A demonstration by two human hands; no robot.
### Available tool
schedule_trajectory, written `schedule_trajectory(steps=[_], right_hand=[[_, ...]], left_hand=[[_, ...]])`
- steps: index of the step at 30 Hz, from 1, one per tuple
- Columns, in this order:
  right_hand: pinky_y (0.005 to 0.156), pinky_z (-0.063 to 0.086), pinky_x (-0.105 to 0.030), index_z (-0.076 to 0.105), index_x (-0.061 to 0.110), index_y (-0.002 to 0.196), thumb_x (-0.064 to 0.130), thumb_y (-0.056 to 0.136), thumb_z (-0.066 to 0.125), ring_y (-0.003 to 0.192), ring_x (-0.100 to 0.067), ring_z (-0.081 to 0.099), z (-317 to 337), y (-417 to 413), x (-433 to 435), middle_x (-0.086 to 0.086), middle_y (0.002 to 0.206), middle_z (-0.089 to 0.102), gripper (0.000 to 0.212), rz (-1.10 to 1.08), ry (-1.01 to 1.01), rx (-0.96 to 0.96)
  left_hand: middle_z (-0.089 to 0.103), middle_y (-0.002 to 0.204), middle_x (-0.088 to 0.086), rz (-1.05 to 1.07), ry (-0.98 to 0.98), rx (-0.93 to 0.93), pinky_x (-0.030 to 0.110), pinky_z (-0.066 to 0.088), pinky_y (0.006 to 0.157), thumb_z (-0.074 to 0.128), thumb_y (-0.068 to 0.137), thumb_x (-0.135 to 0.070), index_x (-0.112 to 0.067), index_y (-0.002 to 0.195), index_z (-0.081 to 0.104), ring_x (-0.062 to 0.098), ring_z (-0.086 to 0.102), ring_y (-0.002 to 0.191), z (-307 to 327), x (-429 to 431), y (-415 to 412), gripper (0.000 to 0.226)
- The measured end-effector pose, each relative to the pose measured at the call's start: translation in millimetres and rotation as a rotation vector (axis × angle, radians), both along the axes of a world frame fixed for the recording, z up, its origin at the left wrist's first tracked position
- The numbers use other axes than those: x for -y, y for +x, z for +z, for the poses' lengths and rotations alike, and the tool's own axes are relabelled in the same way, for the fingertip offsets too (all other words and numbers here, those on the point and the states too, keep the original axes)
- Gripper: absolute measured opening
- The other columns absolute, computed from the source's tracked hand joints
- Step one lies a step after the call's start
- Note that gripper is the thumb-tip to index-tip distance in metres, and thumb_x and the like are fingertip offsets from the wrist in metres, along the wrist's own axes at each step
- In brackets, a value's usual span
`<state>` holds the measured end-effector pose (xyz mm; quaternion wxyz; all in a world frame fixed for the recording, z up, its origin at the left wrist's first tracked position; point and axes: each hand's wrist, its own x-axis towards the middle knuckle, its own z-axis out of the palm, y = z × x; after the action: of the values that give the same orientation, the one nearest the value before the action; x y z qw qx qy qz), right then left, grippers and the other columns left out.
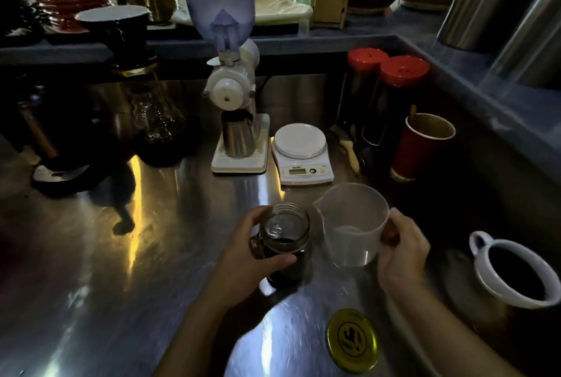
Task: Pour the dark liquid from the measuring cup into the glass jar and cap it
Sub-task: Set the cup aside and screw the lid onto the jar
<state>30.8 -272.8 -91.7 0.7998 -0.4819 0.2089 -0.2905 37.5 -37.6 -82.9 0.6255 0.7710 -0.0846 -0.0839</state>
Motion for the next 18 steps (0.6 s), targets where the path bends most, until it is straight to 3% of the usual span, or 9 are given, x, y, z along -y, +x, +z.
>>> schedule_trajectory(steps=[3, 6, 10, 15, 18], right_hand=[[0.05, 0.039, -0.018, 0.061, 0.02, 0.061, 0.007, 0.088, 0.049, 0.051, -0.002, 0.049, -8.2, -3.6, -0.2, 0.011, 0.051, 0.056, 0.032, -0.033, 0.01, -0.034], [0.051, 0.042, -0.019, 0.061, 0.01, 0.072, 0.007, 0.088, 0.047, 0.056, -0.005, 0.052, -10.2, -6.2, 1.2, -0.002, 0.065, 0.054, 0.022, -0.034, -0.059, -0.094], [0.057, 0.049, -0.021, 0.058, 0.002, 0.102, 0.014, 0.091, 0.05, 0.065, -0.004, 0.06, -6.0, -9.8, 4.8, -0.002, 0.08, 0.06, 0.019, 0.009, -0.107, -0.14], [0.059, 0.048, -0.007, 0.048, 0.021, 0.114, 0.023, 0.09, 0.055, 0.072, 0.013, 0.057, 1.0, -39.3, 8.8, 0.012, 0.094, 0.056, 0.025, -0.028, -0.341, -0.178], [0.065, 0.048, -0.016, 0.05, 0.017, 0.11, 0.015, 0.086, 0.059, 0.074, 0.01, 0.054, -2.6, -67.8, 5.3, 0.008, 0.093, 0.057, 0.026, 0.055, -0.515, -0.232]], left_hand=[[0.062, 0.116, -0.03, 0.022, 0.01, 0.006, 0.019, 0.049, 0.086, 0.086, 0.047, -0.037, -0.058, 0.112, 0.048, -0.003, 0.06, 0.108, 0.2, -0.6, -3.5, 0.079], [0.064, 0.117, -0.021, 0.027, 0.04, 0.028, 0.026, 0.05, 0.091, 0.086, 0.046, -0.035, -0.06, 0.108, 0.049, 0.005, 0.061, 0.112, 4.2, -0.9, -3.0, 0.076], [0.058, 0.13, -0.004, 0.006, 0.046, 0.038, 0.043, 0.047, 0.101, 0.089, 0.056, -0.014, -0.058, 0.106, 0.05, 0.02, 0.055, 0.121, 11.9, -1.2, -3.1, 0.078], [0.063, 0.103, -0.033, 0.0, 0.099, 0.058, 0.009, 0.047, 0.077, 0.089, 0.052, -0.007, -0.06, 0.095, 0.052, -0.011, 0.058, 0.102, 14.0, -5.9, -4.8, 0.077], [0.064, 0.105, -0.023, 0.008, 0.095, 0.049, 0.02, 0.048, 0.083, 0.089, 0.052, -0.004, -0.054, 0.097, 0.053, -0.004, 0.06, 0.102, 15.8, -5.8, -7.1, 0.076]])
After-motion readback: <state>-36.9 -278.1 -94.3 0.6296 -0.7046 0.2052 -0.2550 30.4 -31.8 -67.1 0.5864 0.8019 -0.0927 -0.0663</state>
